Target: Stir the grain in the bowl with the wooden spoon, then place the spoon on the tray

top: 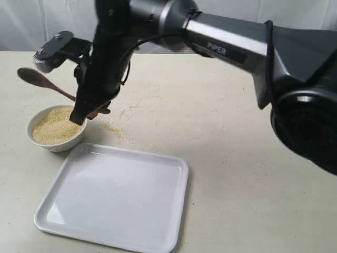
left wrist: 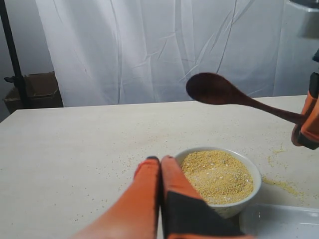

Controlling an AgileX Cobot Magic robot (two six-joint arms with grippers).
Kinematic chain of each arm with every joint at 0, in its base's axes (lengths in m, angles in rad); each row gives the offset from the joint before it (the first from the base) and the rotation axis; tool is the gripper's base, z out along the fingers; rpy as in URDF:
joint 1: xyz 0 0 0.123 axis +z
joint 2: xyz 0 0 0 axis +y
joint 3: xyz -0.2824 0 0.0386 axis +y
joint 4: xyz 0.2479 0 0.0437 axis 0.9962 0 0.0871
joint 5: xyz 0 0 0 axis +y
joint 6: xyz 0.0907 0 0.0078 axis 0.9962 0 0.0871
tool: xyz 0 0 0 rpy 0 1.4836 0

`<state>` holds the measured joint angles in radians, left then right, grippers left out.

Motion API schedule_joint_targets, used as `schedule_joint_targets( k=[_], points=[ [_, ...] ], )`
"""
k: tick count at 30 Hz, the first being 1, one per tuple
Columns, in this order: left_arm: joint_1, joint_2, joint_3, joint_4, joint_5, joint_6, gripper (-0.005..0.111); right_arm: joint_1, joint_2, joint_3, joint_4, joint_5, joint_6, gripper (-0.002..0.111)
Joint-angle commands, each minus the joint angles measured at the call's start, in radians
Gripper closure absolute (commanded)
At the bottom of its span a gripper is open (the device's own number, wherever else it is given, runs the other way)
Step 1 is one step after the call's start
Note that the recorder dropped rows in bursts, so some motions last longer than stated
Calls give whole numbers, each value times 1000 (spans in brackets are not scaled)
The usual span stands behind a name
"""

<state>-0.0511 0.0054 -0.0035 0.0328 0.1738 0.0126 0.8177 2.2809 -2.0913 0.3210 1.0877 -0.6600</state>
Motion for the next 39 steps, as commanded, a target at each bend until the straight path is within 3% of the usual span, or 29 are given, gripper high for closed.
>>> schedule_joint_targets(
  k=[1,13,21,24,25,27,39],
  points=[
    [-1,-5,4,-6,-11,-2,107,-120,60,-2,393,54,-30,109],
    [-1,-5,4,-6,-11,-2,107,-138,205,-2,627,133,48,109],
    [-1,-5,4,-6,-11,-2,107,-140,228,-2,638,133,135,109],
    [-1,-5,4,-6,-11,-2,107,-140,228,-2,636,133,147,99],
    [-1,-5,4,-6,-11,-2,107,-140,228,-2,623,133,147,85],
    [-1,-5,4,-6,-11,-2,107,-140,228,-2,609,133,147,70],
    [-1,-5,4,-6,-11,-2,107,-209,161,-8,486,133,253,67]
  ],
)
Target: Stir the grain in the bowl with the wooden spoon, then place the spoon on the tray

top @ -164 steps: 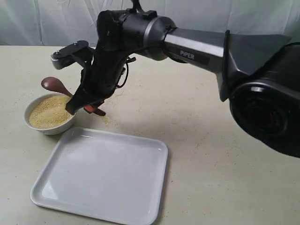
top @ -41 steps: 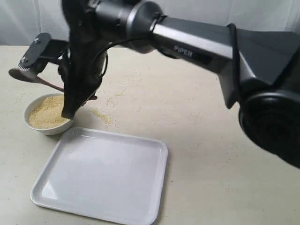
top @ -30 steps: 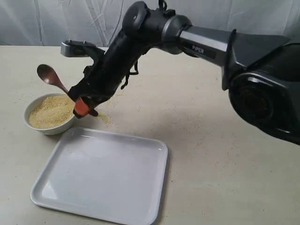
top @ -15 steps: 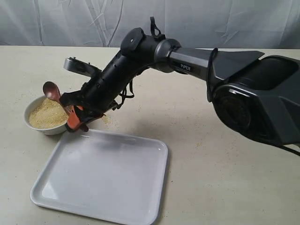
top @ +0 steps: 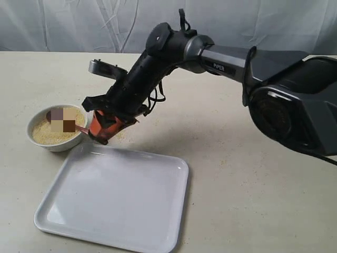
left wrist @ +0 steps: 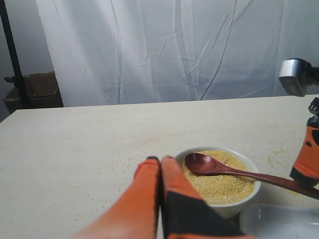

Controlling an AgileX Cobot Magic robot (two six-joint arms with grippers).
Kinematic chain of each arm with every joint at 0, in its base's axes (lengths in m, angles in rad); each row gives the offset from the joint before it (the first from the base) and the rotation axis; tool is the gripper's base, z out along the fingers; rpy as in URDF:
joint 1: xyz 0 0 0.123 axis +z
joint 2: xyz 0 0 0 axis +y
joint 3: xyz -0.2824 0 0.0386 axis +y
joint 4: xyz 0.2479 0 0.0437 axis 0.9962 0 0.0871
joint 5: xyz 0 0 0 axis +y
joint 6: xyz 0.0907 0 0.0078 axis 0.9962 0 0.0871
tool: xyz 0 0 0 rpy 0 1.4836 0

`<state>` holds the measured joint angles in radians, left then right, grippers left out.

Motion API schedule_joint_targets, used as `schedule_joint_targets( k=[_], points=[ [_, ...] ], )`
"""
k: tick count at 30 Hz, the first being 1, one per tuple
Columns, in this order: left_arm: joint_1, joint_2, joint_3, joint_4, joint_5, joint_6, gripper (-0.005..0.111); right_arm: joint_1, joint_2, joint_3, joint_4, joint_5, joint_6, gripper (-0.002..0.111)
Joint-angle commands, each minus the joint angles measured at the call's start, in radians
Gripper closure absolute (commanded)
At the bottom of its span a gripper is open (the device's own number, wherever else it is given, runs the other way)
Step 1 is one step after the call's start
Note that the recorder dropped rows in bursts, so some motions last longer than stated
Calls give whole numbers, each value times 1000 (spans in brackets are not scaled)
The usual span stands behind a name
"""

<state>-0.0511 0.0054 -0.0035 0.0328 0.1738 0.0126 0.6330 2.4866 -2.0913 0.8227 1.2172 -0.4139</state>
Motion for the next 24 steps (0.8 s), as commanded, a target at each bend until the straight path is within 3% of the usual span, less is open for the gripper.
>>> schedule_joint_targets(
  k=[1,7,13,19,24],
  points=[
    [-1,-5,4,-6,-11,-2,107,-32,-60,-16,-27,4,6,67],
    [-1,-5,4,-6,-11,-2,107,-30,-138,-80,-85,4,14,70],
    [-1,-5,4,-6,-11,-2,107,85,-175,-86,-177,4,-32,109],
    [-1,-5,4,-6,-11,-2,107,245,-138,-86,-493,4,119,100],
    [-1,-5,4,-6,-11,-2,107,336,-98,-86,-689,4,201,99]
  ],
)
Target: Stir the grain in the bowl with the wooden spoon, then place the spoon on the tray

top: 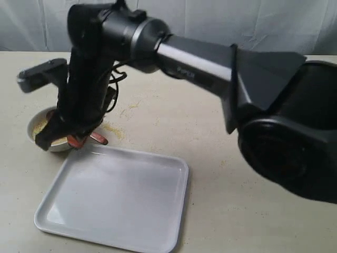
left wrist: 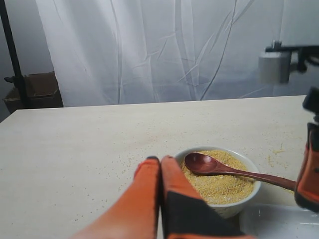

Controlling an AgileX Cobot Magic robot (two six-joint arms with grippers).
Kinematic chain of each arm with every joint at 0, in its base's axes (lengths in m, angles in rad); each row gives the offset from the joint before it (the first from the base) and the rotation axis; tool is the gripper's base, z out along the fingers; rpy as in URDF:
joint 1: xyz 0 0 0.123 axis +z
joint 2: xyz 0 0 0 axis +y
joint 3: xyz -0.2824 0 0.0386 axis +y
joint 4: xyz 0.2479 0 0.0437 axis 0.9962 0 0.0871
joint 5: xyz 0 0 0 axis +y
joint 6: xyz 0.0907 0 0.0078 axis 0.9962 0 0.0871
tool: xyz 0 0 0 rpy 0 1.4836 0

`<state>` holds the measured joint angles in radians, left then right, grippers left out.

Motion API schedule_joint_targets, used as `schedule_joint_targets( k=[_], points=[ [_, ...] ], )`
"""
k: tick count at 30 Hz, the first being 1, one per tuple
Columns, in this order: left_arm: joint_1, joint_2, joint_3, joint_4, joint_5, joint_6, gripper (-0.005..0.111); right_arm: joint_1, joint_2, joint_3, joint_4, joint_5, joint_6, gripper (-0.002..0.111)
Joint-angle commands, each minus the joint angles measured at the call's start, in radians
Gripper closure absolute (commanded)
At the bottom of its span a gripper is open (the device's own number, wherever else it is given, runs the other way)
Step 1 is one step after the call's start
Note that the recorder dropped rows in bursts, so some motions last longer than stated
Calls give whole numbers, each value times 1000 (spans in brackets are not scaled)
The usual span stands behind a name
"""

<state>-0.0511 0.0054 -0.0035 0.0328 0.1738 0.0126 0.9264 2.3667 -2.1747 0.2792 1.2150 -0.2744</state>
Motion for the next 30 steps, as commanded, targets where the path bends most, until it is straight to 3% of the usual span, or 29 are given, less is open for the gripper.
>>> schedule_joint_targets(
  k=[1,16,24,30],
  points=[
    [-1,-5,4,-6,-11,-2,107,50,32,-3,-172,6,81,99],
    [-1,-5,4,-6,-11,-2,107,24,91,-3,-642,-73,343,99],
    [-1,-5,4,-6,-11,-2,107,4,91,-3,-676,-221,429,99],
    [-1,-5,4,-6,-11,-2,107,1,41,-3,-606,-106,451,99]
  ],
)
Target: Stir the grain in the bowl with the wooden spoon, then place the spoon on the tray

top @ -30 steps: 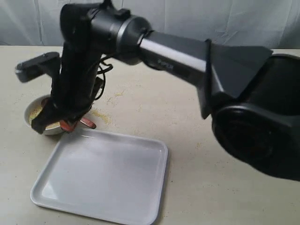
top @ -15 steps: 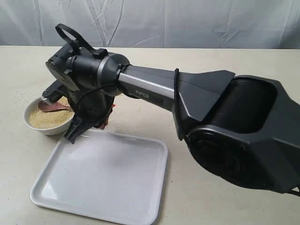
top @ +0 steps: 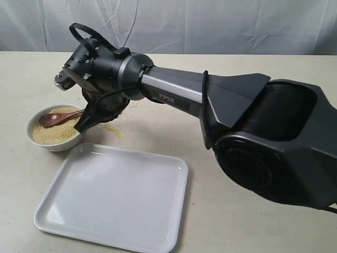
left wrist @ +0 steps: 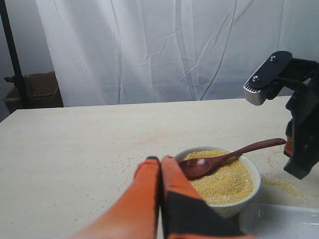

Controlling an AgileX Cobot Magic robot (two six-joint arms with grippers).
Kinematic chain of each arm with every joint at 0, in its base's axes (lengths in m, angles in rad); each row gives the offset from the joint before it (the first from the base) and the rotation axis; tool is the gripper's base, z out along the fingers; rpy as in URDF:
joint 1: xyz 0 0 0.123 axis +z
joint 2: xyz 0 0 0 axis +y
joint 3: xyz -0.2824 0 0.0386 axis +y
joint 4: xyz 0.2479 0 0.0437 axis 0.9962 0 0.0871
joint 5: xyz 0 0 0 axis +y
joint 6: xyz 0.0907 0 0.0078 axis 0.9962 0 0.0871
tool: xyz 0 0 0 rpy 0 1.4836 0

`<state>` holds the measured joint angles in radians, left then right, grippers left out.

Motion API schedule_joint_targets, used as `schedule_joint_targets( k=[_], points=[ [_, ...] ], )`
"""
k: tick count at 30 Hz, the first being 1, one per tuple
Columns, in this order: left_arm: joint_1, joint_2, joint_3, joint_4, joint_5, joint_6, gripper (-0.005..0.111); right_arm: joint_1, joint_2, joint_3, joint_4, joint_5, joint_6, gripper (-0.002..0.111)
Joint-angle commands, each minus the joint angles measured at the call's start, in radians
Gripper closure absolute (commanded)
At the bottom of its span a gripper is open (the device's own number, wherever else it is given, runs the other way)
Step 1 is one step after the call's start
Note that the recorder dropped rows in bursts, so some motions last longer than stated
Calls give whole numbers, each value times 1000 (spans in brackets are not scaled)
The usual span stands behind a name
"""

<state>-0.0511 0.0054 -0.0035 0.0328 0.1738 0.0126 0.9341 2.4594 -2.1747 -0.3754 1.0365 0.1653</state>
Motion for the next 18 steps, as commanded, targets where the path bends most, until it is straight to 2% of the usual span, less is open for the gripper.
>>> schedule_joint_targets(
  k=[1,2,4,5,7,9,13,14,18],
  points=[
    [-1,-5,4,-6,-11,-2,107,-10,-91,-3,53,103,11,99],
    [-1,-5,4,-6,-11,-2,107,-17,-112,-3,69,103,11,99],
    [-1,-5,4,-6,-11,-2,107,-65,-167,-3,231,58,11,99],
    [-1,-5,4,-6,-11,-2,107,-108,-189,-3,381,10,-10,99],
    [-1,-5,4,-6,-11,-2,107,-155,-215,38,576,-115,-18,99],
    [-1,-5,4,-6,-11,-2,107,-155,-250,127,624,-294,2,99],
    [-1,-5,4,-6,-11,-2,107,-117,-378,450,652,-757,197,99],
    [-1,-5,4,-6,-11,-2,107,-103,-417,592,700,-985,276,99],
    [-1,-5,4,-6,-11,-2,107,-47,-481,865,812,-1444,333,99]
  ],
)
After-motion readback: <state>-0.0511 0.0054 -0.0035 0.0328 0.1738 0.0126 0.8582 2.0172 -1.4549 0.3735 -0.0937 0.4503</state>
